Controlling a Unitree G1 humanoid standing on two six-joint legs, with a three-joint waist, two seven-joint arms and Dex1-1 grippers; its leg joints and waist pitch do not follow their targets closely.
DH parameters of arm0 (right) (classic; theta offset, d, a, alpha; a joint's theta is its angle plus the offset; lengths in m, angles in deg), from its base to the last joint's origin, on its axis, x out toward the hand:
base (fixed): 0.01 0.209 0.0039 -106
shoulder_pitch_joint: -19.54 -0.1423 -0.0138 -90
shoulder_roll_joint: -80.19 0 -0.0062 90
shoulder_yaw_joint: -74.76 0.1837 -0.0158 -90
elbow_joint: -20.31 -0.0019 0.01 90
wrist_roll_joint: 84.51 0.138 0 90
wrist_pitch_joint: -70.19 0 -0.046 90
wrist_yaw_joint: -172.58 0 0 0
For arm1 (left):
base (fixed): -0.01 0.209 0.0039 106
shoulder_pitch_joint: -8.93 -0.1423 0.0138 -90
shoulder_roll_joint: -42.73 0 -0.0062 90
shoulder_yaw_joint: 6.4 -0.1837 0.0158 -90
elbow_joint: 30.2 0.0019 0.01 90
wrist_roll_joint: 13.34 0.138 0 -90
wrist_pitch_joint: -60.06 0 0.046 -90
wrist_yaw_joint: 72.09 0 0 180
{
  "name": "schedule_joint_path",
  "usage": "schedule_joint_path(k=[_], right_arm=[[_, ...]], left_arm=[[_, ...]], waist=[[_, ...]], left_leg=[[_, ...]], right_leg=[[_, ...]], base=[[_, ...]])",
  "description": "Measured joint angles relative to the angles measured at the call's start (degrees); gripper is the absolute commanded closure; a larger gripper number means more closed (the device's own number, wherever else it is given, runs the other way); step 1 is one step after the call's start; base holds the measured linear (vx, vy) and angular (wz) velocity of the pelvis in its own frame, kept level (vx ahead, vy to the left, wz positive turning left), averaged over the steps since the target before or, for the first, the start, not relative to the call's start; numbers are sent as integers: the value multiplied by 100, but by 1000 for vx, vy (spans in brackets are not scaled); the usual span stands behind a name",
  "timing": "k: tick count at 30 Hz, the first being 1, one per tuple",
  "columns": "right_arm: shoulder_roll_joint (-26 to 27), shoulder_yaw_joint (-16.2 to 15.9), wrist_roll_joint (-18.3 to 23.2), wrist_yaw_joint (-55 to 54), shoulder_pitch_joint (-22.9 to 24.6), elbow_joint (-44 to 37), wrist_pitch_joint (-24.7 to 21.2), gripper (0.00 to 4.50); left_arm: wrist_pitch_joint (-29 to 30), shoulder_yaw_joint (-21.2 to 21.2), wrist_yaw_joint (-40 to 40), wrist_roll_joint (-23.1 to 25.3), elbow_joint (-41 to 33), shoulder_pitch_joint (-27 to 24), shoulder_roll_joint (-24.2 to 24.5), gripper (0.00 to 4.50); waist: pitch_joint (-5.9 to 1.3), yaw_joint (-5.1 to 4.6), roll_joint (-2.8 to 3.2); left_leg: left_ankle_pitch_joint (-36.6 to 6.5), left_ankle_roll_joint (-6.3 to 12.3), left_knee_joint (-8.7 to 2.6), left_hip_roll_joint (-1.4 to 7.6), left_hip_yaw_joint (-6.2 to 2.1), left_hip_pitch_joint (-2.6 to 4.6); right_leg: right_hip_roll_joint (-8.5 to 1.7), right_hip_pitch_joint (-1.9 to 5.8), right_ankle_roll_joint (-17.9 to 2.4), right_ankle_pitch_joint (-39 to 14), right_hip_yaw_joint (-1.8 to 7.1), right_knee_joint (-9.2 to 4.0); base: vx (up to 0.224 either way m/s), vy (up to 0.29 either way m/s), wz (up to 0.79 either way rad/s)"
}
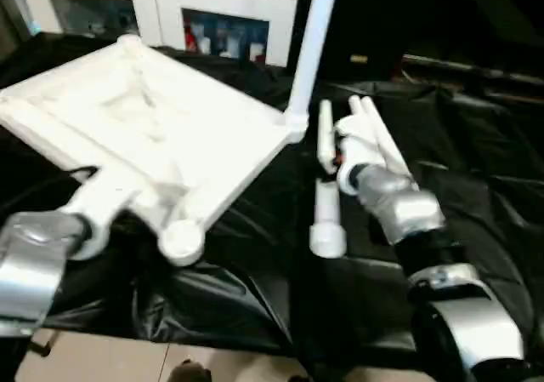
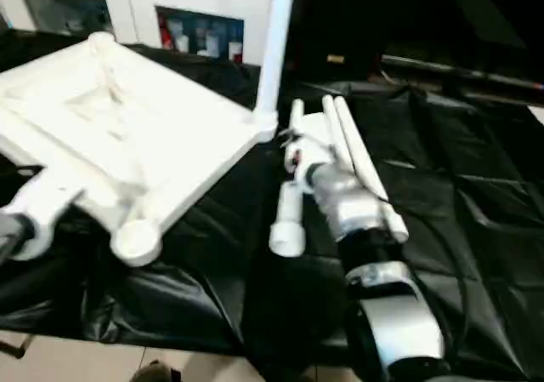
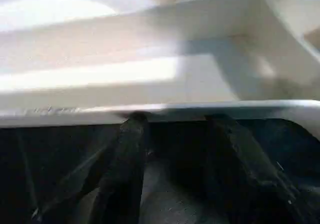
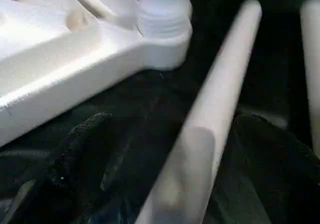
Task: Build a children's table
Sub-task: Rotate table base, then pick table leg
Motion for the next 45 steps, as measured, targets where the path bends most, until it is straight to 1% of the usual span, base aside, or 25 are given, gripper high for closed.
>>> schedule_joint_path(k=[1, 3, 5, 7, 11, 14, 17, 19, 20, 22, 26, 27, 28, 30, 32, 35, 36, 37, 38, 39, 40, 41, 42, 43, 45], right_arm=[[-28, 104, 110, 4, -2, -151, -376, 4], [-45, 204, 228, 19, -13, -273, -763, 4], [-55, 313, 361, 19, -54, -381, -1335, 4], [-73, 363, 405, 12, -59, -410, -1666, 4], [-138, 362, 399, -21, -54, -429, -2065, 4], [-236, 189, 396, 30, -43, -539, -2659, 4], [-285, 82, 404, 127, 23, -589, -2999, 4], [-302, -74, 421, 204, 129, -591, -3165, 4], [-299, -95, 431, 224, 136, -592, -3172, 4], [-314, -131, 454, 276, 146, -591, -3224, 39], [-393, -154, 468, 326, 230, -623, -3226, 41], [-403, -155, 466, 323, 235, -625, -3238, 76], [-404, -158, 466, 320, 236, -625, -3253, 76], [-419, -160, 464, 314, 247, -625, -3272, 80], [-459, -152, 474, 321, 296, -646, -3270, 114], [-497, -124, 498, 330, 333, -651, -3272, 122], [-499, -87, 517, 340, 344, -651, -3269, 137], [-507, -32, 542, 368, 361, -641, -3252, 137], [-509, 9, 567, 372, 370, -623, -3227, 154], [-512, 56, 573, 370, 387, -602, -3189, 168], [-514, 69, 578, 370, 422, -582, -3093, 172], [-514, 92, 592, 378, 447, -583, -3041, 185], [-513, 112, 603, 389, 464, -584, -3012, 185], [-514, 149, 614, 391, 496, -605, -2981, 199], [-516, 227, 653, 385, 545, -663, -2975, 213]], left_arm=[[-55, -56, 19, -47, -5, 0, -5, 235], [-101, -108, 27, -97, -4, 0, -47, 235], [-200, -117, 31, -145, 1, 1, -161, 235], [-414, -180, 30, -157, 37, 8, -256, 235], [-648, -284, 26, -192, 206, 80, -405, 235], [-662, -284, 214, -439, 213, 147, -421, 235], [-740, -262, 473, -699, 172, 231, -420, 235], [-890, -178, 636, -885, 169, 326, -442, 235], [-953, -151, 713, -940, 164, 372, -420, 235], [-1017, -144, 914, -1005, 114, 399, -226, 235], [-1006, 21, 1177, -1193, 70, 309, 60, 235], [-1006, 72, 1217, -1238, 55, 293, 83, 235], [-1008, 114, 1266, -1277, 43, 274, 129, 235], [-1013, 197, 1307, -1366, 45, 268, 154, 235], [-1113, 383, 1398, -1518, 49, 311, 155, 235], [-1232, 546, 1502, -1707, 82, 504, 153, 235], [-1272, 555, 1553, -1773, 86, 572, 144, 235], [-1330, 543, 1653, -1867, 124, 703, 87, 235], [-1355, 510, 1729, -1937, 139, 827, 29, 235], [-1371, 424, 1843, -2011, 144, 972, -7, 208], [-1399, 288, 1958, -2068, 131, 1121, -14, 201], [-1424, 205, 2041, -2072, 125, 1184, -19, 201], [-1439, 135, 2076, -2070, 127, 1211, -20, 201], [-1467, -43, 2191, -2066, 158, 1243, -37, 198], [-1522, -263, 2304, -2057, 244, 1262, -124, 171]], waist=[[0, -2, 0], [0, -16, -1], [-2, -19, -4], [-7, -9, -12], [-7, -8, -12], [-9, -16, -23], [-13, -11, -39], [-16, -2, -73], [-20, -7, -86], [-37, -18, -112], [-44, -31, -121], [-44, -27, -122], [-47, -13, -127], [-49, -4, -129], [-54, -5, -137], [-54, -7, -136], [-54, -8, -136], [-53, -3, -136], [-54, 0, -136], [-56, 2, -139], [-57, -5, -135], [-58, -18, -130], [-58, -19, -122], [-61, -25, -106], [-55, -20, -75]], left_leg=[[0, -1, 0, -1, 0, 3], [2, -3, 0, -1, 0, 6], [4, -6, 1, 0, 0, 9], [5, -8, 0, 0, 0, 11], [5, -8, 1, -2, 1, 10], [8, -13, -1, -2, 2, 11], [10, -15, -3, -1, 3, 12], [13, -20, -5, 0, 2, 11], [16, -26, -4, 0, 3, 12], [18, -29, -4, 0, 3, 20], [18, -29, -5, 1, 4, 26], [18, -29, -5, 1, 4, 26], [18, -29, -5, 1, 3, 27], [18, -29, -4, 0, 3, 25], [18, -29, -3, 0, 3, 29], [19, -30, -3, -1, 1, 35], [19, -31, -3, -1, 1, 35], [20, -32, -2, -1, 1, 36], [20, -33, -2, -1, 1, 36], [21, -33, 0, -1, 0, 35], [20, -33, 1, -1, 2, 42], [20, -33, 0, -2, 3, 44], [20, -33, 1, -2, 3, 46], [20, -33, 0, -2, 3, 50], [21, -34, 1, -2, 1, 53]], right_leg=[[0, 2, 1, 1, 0, 0], [0, 3, 4, 3, 2, 2], [0, 3, 5, 4, 3, 4], [0, 6, 6, 4, 2, 4], [-2, 7, 7, 5, 4, 3], [-1, 7, 8, 5, 3, 4], [-1, 7, 9, 5, 3, 3], [0, 7, 9, 5, 1, 4], [0, 7, 9, 5, 1, 5], [0, 12, 9, 5, 2, 5], [0, 16, 10, 5, 3, 5], [0, 17, 10, 5, 3, 6], [0, 19, 10, 5, 2, 7], [0, 20, 10, 5, 2, 6], [0, 24, 10, 6, 3, 6], [0, 29, 10, 7, 3, 8], [0, 29, 11, 7, 3, 9], [0, 30, 11, 7, 3, 11], [0, 30, 10, 8, 2, 12], [0, 30, 10, 8, 2, 15], [0, 34, 10, 8, 4, 16], [-1, 35, 10, 8, 8, 19], [-1, 35, 10, 8, 8, 21], [-1, 36, 10, 7, 8, 22], [-1, 39, 10, 7, 7, 26]], base=[[0, 0, 0], [0, 0, 0], [0, 0, 0], [0, 0, 0], [0, 0, 0], [0, 0, 0], [0, 0, 0], [0, 0, 0], [0, 0, 0], [0, 0, 0], [0, 0, 0], [0, 0, 0], [0, 0, 0], [0, 0, 0], [0, 0, 0], [0, 0, 0], [0, 0, 0], [0, 0, 0], [0, 0, 0], [0, 0, 0], [0, 0, 0], [0, 0, 0], [0, 0, 0], [0, 0, 0], [0, 0, 0]])
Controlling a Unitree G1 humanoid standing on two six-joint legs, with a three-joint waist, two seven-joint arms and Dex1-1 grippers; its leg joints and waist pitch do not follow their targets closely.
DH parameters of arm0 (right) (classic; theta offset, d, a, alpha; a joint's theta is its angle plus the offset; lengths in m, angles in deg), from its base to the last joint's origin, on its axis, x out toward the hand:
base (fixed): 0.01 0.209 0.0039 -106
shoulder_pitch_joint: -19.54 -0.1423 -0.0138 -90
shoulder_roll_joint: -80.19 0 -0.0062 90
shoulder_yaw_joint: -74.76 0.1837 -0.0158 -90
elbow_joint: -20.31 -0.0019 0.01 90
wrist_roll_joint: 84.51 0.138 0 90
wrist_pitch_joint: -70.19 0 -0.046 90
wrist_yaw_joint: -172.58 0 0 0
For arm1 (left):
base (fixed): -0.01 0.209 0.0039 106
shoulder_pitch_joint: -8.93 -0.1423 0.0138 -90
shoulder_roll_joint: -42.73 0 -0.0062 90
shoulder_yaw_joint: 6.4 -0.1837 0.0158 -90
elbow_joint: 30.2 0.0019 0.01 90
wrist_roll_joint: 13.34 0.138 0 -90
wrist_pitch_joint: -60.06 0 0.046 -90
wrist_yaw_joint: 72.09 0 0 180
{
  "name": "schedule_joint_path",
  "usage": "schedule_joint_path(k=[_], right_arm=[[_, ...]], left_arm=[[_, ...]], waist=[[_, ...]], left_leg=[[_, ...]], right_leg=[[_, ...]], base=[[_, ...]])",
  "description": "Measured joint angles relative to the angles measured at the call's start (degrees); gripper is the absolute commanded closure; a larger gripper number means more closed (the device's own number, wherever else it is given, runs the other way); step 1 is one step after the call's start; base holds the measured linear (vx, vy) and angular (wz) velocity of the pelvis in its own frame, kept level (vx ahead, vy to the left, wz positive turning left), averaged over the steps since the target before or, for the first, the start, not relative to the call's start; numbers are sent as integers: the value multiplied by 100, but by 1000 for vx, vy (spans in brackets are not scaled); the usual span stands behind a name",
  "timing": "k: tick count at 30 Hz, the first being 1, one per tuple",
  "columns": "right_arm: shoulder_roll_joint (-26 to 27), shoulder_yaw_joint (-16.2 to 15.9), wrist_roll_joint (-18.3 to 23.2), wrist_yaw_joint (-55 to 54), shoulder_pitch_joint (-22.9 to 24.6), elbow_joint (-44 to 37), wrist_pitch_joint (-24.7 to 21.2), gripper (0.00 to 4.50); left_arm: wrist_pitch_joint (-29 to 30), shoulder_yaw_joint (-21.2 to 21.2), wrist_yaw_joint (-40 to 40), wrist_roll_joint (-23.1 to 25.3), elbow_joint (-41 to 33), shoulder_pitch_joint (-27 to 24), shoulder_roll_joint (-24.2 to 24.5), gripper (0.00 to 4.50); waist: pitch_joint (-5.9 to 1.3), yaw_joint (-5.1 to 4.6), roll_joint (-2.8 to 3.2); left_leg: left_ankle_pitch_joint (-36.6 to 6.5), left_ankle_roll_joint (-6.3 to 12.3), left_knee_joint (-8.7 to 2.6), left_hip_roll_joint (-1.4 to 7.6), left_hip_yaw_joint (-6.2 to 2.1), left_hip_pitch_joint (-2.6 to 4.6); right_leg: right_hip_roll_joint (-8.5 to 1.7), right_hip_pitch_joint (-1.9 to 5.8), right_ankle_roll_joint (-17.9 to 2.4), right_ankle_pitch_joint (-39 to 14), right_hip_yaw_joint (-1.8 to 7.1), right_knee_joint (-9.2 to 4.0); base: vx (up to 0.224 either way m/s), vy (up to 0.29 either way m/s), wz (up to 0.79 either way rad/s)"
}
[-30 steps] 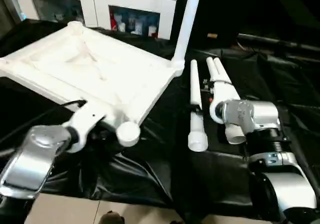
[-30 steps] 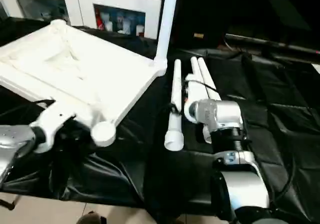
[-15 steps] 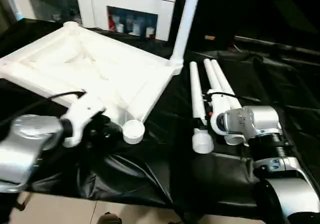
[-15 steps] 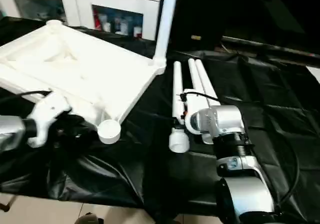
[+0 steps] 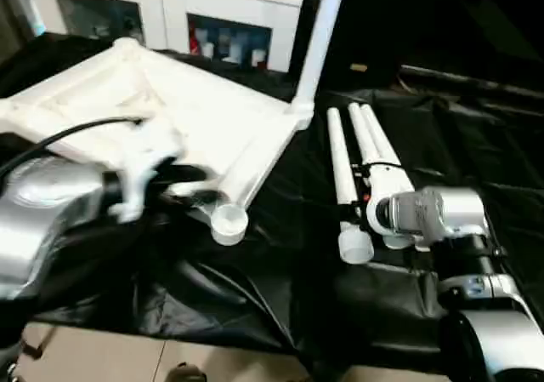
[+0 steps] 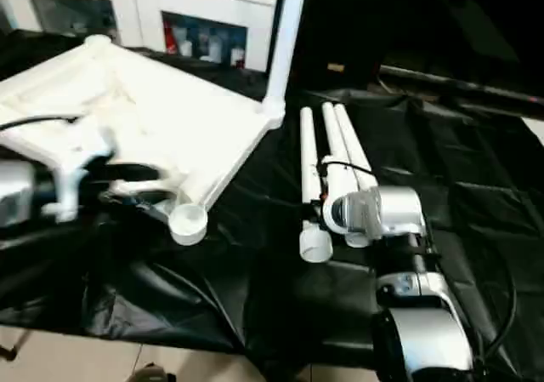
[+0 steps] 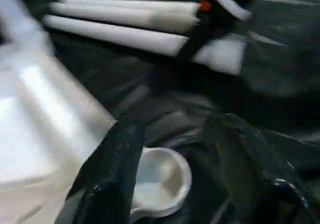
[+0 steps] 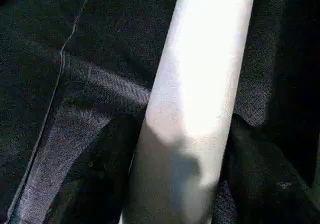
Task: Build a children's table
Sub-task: Pick table leg
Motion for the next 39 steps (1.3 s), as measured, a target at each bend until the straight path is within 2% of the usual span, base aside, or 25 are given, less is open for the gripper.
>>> schedule_joint_path(k=[5, 6, 7, 8, 12, 14, 16, 20, 22, 23, 24, 27, 30, 36, 39], right_arm=[[34, 323, 193, -40, 161, -195, 141, 232], [41, 443, 251, -39, 196, -196, 215, 242], [56, 564, 318, -48, 206, -197, 291, 243], [80, 674, 359, -64, 227, -202, 428, 243], [196, 1143, 586, -71, 367, -276, 1147, 255], [270, 1457, 824, 15, 447, -418, 1606, 257], [306, 1725, 1167, 305, 457, -698, 1848, 259], [217, 1974, 1670, 915, 545, -1253, 1833, 259], [209, 2071, 2038, 1358, 691, -1561, 1704, 259], [205, 2125, 2376, 1711, 811, -1786, 1584, 259], [209, 2124, 2548, 1886, 839, -1905, 1527, 259], [186, 2055, 3133, 2441, 969, -2372, 1419, 259], [177, 1945, 3454, 2726, 1052, -2706, 1317, 259], [169, 1694, 3501, 2877, 1198, -2914, 1203, 259], [96, 1479, 3523, 2930, 1240, -3061, 1175, 259]], left_arm=[[-300, -522, 42, 176, 726, 450, -417, 161], [-325, -589, 30, 207, 845, 538, -492, 125], [-337, -639, -2, 236, 939, 606, -565, 120], [-340, -689, -20, 243, 1021, 662, -622, 120], [-560, -772, -335, 363, 1427, 940, -1092, 75], [-917, -637, -963, 511, 1960, 1247, -1634, 60], [-1236, -311, -1812, 571, 2588, 1634, -2224, 35], [-1477, -42, -2384, 547, 2899, 1961, -2545, 15], [-1479, 105, -2611, 451, 3003, 1996, -2754, 1], [-1485, 206, -2773, 430, 3154, 2073, -2943, 0], [-1487, 225, -2835, 412, 3247, 2139, -3018, 0], [-1185, 648, -3051, -32, 3680, 2634, -3461, 0], [-763, 1195, -3090, -722, 3832, 3050, -3750, 0], [390, 1745, -2894, -2024, 3660, 3098, -4118, 0], [714, 1714, -2722, -2259, 3384, 3095, -4217, 0]], waist=[[26, 13, 97], [28, 12, 119], [31, 7, 144], [29, 6, 176], [28, 7, 301], [44, 32, 352], [62, 34, 381], [58, 4, 388], [61, 11, 384], [63, 30, 382], [63, 32, 381], [62, 93, 381], [62, 123, 382], [63, 171, 381], [64, 174, 379]], left_leg=[[10, -18, 4, -5, -7, 11], [11, -19, 5, -5, -10, 14], [12, -21, 4, -5, -9, 15], [13, -22, 5, -5, -10, 15], [14, -24, 2, -6, -7, 2], [16, -23, 7, -7, -8, -15], [26, -6, 7, -8, -7, -26], [15, 20, 1, -10, -5, -29], [10, 30, 1, -8, -4, -31], [12, 37, 1, -8, -6, -37], [11, 42, 2, -7, -6, -38], [14, 65, 5, -7, -3, -42], [12, 71, 7, -12, 0, -37], [13, 75, 10, -13, -1, -47], [11, 79, 9, -13, -2, -50]], right_leg=[[-2, 11, -4, 10, 3, 6], [-2, 13, -4, 11, 3, 6], [-2, 11, -7, 14, 4, 7], [-2, 11, -7, 15, 3, 8], [-2, 1, -8, 15, 1, 10], [-2, -8, -8, 14, -4, 12], [-5, -13, -9, 16, -4, 11], [4, -12, -13, 10, -8, 0], [6, -12, -14, 7, -11, -7], [6, -15, -15, 7, -17, -13], [6, -15, -15, 8, -17, -17], [-10, -14, -14, 10, -15, -20], [-17, -6, -14, 12, -15, -24], [-20, -9, -13, 13, -18, -27], [-20, -9, -13, 13, -21, -33]], base=[[0, 0, 0], [0, 0, 0], [0, 0, 0], [0, 0, 0], [0, 0, 0], [0, 0, 0], [0, 0, 0], [0, 0, 0], [0, 0, 0], [0, 0, 0], [0, 0, 0], [0, 0, 0], [0, 0, 0], [0, 0, 0], [0, 0, 0]])
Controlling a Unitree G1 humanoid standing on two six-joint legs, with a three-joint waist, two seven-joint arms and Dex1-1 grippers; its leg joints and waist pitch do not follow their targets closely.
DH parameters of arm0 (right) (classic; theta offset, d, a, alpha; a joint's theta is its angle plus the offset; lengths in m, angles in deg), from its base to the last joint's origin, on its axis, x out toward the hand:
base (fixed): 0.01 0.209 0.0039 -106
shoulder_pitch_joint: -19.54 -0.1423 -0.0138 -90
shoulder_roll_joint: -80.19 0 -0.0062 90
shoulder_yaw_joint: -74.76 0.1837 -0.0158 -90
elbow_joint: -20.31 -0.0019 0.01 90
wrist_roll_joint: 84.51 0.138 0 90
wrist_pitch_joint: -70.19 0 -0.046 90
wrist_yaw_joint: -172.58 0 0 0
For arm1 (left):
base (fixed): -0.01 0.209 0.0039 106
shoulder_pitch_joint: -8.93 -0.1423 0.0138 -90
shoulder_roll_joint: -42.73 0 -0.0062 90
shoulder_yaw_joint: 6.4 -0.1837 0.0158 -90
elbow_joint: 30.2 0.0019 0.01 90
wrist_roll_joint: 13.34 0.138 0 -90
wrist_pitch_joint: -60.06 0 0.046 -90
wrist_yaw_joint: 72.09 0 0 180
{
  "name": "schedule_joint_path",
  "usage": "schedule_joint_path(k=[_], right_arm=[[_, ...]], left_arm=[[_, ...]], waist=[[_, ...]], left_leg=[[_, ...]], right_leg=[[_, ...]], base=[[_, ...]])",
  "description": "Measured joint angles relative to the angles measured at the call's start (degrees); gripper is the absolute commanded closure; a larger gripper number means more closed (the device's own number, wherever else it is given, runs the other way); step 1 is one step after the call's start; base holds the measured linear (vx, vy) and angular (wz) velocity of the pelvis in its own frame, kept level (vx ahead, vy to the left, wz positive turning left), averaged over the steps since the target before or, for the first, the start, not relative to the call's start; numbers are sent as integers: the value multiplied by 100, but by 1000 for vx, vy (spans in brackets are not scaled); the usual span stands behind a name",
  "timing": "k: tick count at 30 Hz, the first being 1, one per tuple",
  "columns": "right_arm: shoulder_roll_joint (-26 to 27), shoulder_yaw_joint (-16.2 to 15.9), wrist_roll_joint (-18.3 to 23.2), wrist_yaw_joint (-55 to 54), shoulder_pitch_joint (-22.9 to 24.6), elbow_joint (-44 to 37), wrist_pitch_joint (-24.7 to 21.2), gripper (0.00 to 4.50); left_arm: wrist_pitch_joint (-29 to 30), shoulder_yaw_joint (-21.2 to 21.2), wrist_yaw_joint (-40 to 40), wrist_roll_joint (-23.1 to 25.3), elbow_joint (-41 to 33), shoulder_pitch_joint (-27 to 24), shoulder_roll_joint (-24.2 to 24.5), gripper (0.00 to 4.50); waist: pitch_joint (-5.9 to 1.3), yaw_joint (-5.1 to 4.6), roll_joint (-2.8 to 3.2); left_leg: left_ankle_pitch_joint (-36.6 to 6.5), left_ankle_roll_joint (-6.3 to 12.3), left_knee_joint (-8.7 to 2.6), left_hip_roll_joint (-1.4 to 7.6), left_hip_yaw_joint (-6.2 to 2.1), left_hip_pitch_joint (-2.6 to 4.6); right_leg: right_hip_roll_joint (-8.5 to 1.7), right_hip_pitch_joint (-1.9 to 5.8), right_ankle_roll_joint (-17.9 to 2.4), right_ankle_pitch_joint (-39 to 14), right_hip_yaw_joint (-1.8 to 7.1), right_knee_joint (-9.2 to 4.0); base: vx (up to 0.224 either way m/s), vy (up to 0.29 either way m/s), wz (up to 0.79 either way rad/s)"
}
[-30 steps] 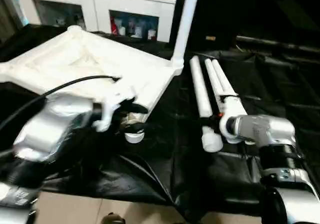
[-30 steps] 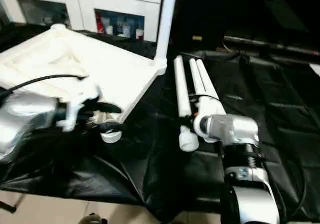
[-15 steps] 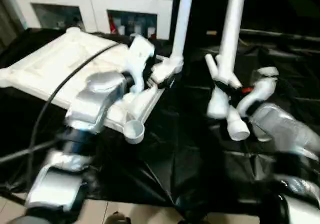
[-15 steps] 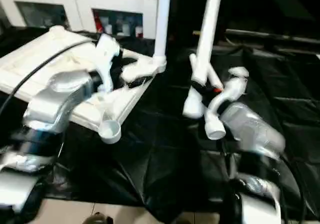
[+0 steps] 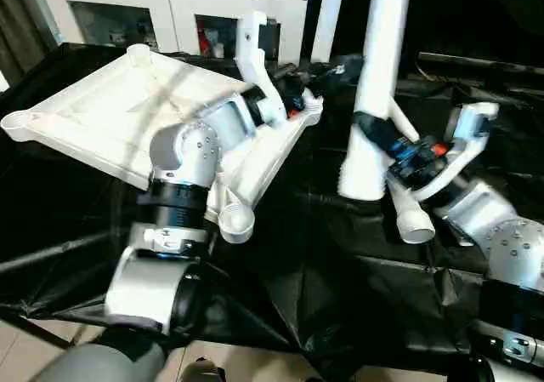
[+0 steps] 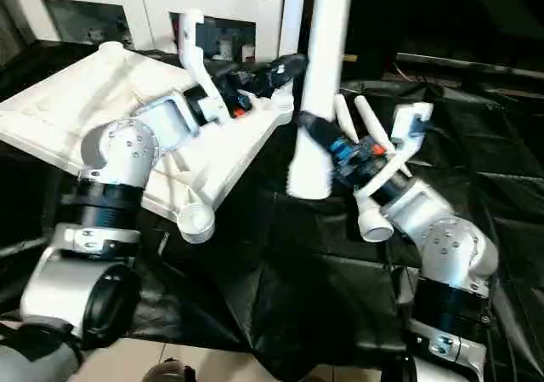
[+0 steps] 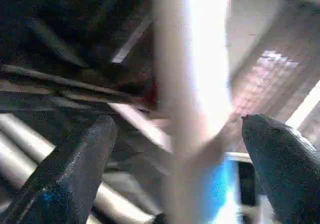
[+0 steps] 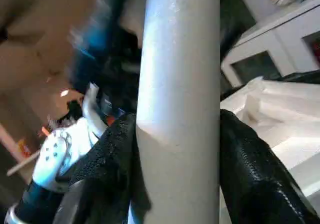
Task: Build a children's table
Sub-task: Pick table leg
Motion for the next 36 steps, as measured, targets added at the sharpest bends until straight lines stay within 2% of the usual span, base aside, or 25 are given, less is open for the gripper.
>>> schedule_joint_path(k=[5, 9, 10, 13, 17, 20, 28, 36], right_arm=[[-132, -280, 21, 90, 20, -87, -50, 260], [-141, -577, -137, 47, 18, -118, -28, 260], [-143, -664, -266, -28, 8, -112, 40, 260], [-150, -925, -646, -306, -111, -78, 250, 260], [-159, -1467, -1560, -1007, -374, 82, 800, 261], [-21, -1783, -1985, -1413, -563, 194, 1000, 261], [292, -2066, -2481, -2034, -837, 335, 1310, 261], [358, -2186, -2677, -2205, -872, 426, 1472, 261]], left_arm=[[120, -192, -31, 33, -138, -138, -6, 0], [140, -160, -186, 9, -135, -238, -14, 0], [126, -128, -236, 8, -140, -238, 5, 27], [84, 2, -483, 41, -144, -238, 29, 48], [-159, 87, -1213, 373, -146, -257, 27, 79], [-236, 85, -1591, 572, -191, -307, -3, 100], [-380, 314, -2445, 693, -224, -313, -323, 170], [-478, 480, -2846, 687, -192, -321, -461, 236]], waist=[[2, -10, -4], [4, -10, -7], [5, -10, -8], [8, -18, -14], [9, -24, -16], [15, -31, -26], [22, -22, -39], [25, -38, -45]], left_leg=[[0, 0, 0, 0, 0, 0], [1, -1, 0, 0, -1, -1], [0, -1, 0, 0, 0, -1], [1, -1, 0, 0, 0, -3], [1, -2, 0, 0, -1, -3], [0, -2, -2, 0, -1, -9], [-4, 5, -1, -2, 0, -23], [-3, 5, -1, -2, 0, -21]], right_leg=[[0, 1, 5, 2, 1, -3], [0, 0, 7, 4, 0, -4], [0, 0, 8, 4, 1, -5], [0, 0, 11, 6, 1, -6], [0, -1, 16, 6, 2, -7], [0, -5, 20, 5, 2, -8], [-1, -7, 27, 9, 4, -24], [0, -7, 31, 11, 4, -23]], base=[[0, 0, 0], [0, 0, 0], [0, 0, 0], [0, 0, 0], [0, 0, 0], [0, 0, 0], [0, 0, 0], [0, 0, 0]])
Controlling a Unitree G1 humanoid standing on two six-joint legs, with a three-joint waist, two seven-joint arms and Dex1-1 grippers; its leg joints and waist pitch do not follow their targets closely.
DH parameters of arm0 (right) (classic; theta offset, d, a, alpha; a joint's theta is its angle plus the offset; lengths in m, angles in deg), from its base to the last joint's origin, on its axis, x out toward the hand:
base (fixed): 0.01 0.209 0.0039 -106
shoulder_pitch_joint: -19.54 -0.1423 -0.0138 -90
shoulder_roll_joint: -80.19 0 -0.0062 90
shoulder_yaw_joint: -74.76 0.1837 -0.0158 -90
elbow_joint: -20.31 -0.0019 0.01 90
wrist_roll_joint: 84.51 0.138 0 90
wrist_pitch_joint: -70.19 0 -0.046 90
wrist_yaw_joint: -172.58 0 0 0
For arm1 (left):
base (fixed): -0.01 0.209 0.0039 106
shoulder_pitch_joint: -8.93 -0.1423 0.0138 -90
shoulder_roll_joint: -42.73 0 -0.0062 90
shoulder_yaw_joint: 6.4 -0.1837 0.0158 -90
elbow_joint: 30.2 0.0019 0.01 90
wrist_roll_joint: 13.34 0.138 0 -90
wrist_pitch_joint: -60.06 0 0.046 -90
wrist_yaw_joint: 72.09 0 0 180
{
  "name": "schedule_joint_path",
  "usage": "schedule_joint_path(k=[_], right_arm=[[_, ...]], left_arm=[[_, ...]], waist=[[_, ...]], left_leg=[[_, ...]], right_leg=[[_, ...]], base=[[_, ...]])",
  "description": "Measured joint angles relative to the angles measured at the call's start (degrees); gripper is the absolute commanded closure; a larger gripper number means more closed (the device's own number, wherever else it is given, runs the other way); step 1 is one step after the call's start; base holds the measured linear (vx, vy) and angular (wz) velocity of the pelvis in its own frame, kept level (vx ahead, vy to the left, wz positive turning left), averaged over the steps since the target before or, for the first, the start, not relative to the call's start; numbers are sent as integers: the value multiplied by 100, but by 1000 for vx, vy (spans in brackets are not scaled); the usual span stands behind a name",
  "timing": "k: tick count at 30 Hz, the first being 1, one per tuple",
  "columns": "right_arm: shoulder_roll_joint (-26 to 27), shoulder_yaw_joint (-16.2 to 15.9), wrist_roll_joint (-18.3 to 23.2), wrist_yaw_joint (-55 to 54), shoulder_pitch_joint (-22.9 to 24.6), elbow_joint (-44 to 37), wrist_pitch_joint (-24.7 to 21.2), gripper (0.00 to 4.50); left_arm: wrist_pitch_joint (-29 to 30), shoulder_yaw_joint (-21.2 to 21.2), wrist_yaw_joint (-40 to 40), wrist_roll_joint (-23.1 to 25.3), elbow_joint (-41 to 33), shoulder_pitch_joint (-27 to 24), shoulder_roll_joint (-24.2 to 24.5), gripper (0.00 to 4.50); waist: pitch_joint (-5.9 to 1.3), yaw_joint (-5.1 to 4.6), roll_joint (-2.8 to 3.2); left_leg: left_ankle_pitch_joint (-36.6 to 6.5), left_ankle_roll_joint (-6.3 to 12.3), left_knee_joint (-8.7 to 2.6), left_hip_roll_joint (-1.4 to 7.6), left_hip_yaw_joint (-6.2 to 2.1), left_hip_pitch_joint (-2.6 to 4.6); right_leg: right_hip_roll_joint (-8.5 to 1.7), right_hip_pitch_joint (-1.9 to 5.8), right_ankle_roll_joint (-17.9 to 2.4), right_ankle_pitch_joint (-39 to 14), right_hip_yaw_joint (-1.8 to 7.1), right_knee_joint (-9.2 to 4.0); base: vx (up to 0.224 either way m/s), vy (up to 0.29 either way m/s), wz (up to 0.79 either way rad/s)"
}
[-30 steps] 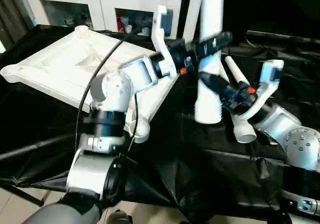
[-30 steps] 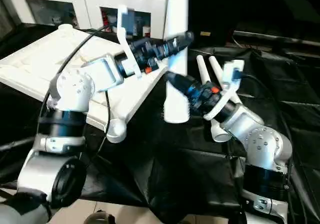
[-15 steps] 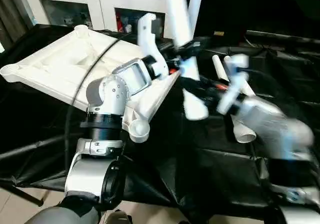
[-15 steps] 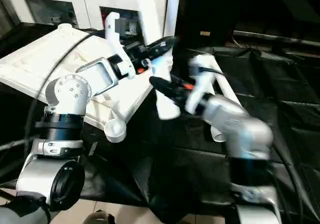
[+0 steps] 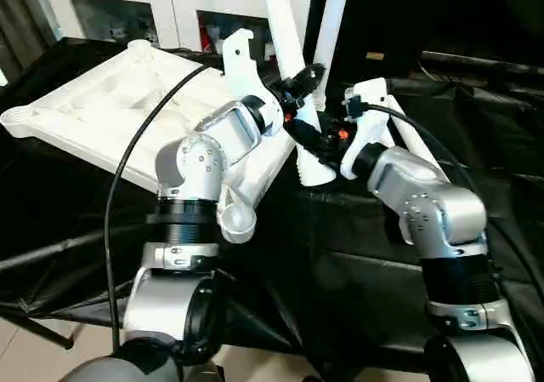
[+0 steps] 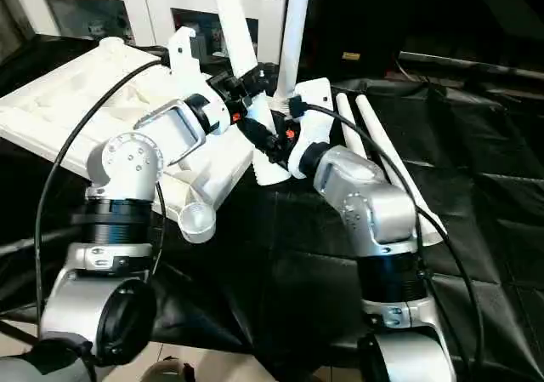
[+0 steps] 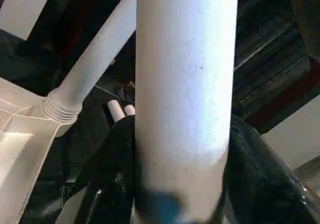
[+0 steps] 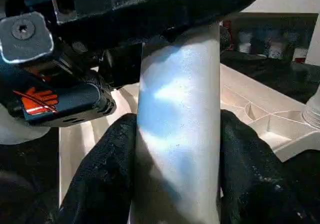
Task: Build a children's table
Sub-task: Pick table leg
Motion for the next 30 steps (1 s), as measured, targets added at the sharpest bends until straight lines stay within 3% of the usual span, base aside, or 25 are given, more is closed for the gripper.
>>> schedule_joint_path(k=[6, 7, 11, 13, 18, 22, 28, 30], right_arm=[[8, -44, -31, 13, 0, 7, 2, 261], [13, -39, -13, 31, 0, 8, -7, 205], [-17, 112, 380, 314, 1, -13, -222, 183], [-134, 148, 535, 541, 4, -62, -390, 149], [-838, 172, 1287, 1645, 162, -483, -1014, 143], [-1063, 197, 1732, 2227, 305, -694, -1331, 143], [-1211, 183, 2078, 2617, 456, -1013, -1519, 143], [-1223, 179, 2140, 2631, 462, -1042, -1538, 170]], left_arm=[[-13, -7, 48, -2, -51, -76, 11, 257], [-38, -21, 100, 0, -59, -99, 55, 258], [-91, -229, 728, 2, -68, -188, 337, 259], [-98, -409, 1176, 2, -75, -194, 554, 259], [144, -974, 2964, -241, -306, -207, 1446, 259], [337, -1166, 4169, -642, -666, -225, 1785, 260], [626, -1210, 4788, -1130, -1022, -288, 1833, 260], [640, -1190, 4837, -1207, -1018, -304, 1795, 260]], waist=[[4, 0, -7], [4, 0, -7], [7, 3, -15], [7, 9, -27], [9, 34, -32], [6, 33, -36], [5, 28, -37], [5, 20, -36]], left_leg=[[0, 0, 0, 0, 0, 0], [0, 0, 0, 0, 0, 0], [1, 1, 0, 0, 1, 1], [1, 1, 0, 1, 0, 1], [-1, 3, 0, 0, 2, 1], [-1, 3, 3, 0, 4, 9], [5, -5, 10, 2, 5, 23], [10, -3, 11, 2, 4, 23]], right_leg=[[0, 0, 2, 1, 0, 0], [0, 0, 2, 1, 0, 1], [0, 0, 2, 1, 0, 1], [0, 0, 2, 1, 0, 2], [0, -1, 2, 1, 1, 2], [-2, 2, 1, 1, 4, 10], [-2, 8, -3, 6, 6, 22], [-2, 8, -4, 11, 6, 22]], base=[[0, 0, 0], [0, 0, 0], [0, 0, 0], [0, 0, 0], [0, 0, 0], [0, 0, 0], [0, 0, 0], [0, 0, 0]])
